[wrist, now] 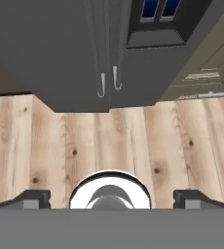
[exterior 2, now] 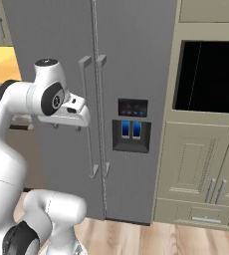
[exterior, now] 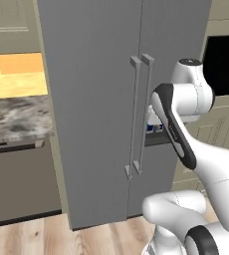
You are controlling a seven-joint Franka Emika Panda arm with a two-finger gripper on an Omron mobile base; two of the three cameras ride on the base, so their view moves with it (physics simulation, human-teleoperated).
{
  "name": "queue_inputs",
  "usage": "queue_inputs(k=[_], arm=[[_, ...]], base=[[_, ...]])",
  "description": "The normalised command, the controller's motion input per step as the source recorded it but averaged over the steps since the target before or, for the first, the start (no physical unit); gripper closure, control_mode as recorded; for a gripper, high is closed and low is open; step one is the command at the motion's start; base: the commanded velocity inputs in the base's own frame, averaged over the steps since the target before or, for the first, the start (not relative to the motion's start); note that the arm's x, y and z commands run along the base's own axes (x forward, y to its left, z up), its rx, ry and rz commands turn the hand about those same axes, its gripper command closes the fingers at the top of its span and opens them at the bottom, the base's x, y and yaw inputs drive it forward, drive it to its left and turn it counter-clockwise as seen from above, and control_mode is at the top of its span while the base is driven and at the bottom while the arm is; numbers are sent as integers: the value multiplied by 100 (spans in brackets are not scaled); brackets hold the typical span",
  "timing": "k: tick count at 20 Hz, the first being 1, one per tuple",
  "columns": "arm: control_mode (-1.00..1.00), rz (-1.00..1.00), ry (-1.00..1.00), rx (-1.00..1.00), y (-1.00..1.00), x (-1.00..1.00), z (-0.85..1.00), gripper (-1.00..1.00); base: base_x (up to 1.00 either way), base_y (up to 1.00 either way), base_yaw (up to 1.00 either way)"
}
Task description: Take the lemon wedge from the fridge and place it on the plate with fish on the dining counter.
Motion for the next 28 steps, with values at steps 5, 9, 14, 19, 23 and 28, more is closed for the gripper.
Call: queue_inputs(k=[5,9,14,19,23,28], arm=[[-100,0,0,0,0,0,0,-100],[-100,0,1,1,5,0,-7,-100],[-100,5,-25,6,26,3,29,-100],[-100,2,-41,11,44,86,58,-100],[-100,0,-19,7,9,94,5,-100],[-100,0,0,-2,-26,16,-14,-100]], base=[[0,9,0],[0,0,0],[0,0,0],[0,0,0],[0,0,0],[0,0,0]])
